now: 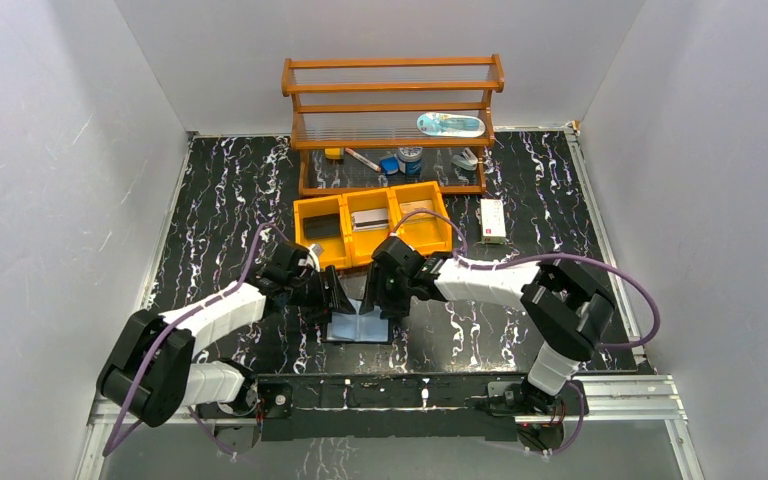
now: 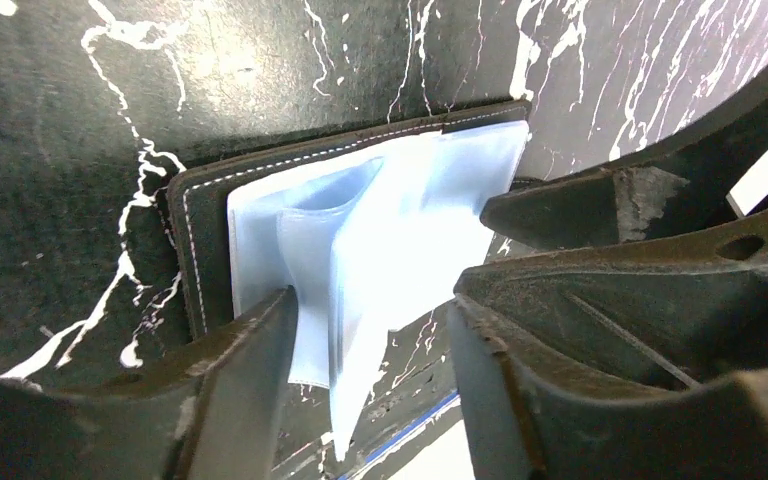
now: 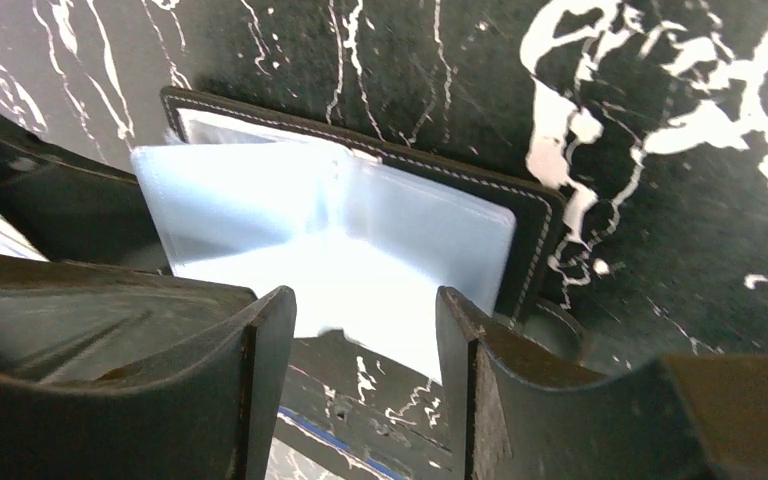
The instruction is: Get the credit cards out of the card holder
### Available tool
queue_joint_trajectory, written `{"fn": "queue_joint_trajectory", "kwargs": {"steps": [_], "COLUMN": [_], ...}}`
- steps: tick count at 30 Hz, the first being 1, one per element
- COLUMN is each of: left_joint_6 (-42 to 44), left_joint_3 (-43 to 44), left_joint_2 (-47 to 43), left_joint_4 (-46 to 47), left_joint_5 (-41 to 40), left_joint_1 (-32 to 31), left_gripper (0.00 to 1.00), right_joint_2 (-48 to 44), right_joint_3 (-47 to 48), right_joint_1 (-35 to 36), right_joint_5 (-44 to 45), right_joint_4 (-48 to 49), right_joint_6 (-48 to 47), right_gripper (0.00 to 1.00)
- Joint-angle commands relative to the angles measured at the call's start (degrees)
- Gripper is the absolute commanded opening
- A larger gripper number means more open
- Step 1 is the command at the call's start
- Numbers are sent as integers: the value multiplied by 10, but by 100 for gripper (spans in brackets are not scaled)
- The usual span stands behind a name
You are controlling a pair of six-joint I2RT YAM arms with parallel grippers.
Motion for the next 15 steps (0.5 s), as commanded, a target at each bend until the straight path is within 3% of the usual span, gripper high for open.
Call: {"fn": "queue_joint_trajectory", "kwargs": {"steps": [1,7,15], "left_joint_6": [27,36,44], "left_joint_3": [31,32,14], "left_joint_2": [-34,-25,-8], "left_joint_4": [-74,-83,-83], "left_joint_5": [-50,-52,-47], "left_joint_1": [-3,-3,-3], "left_gripper": [59,63,55], "right_joint_2": [-36,-42,-2], "right_joint_3": [24,1,8], "right_joint_1": [6,6,6], "right_joint_5": [54,39,32], "right_joint_4": [-92,-76,-73], "right_joint_6": [-23,-18,-3], "right_gripper": [63,63,59]}}
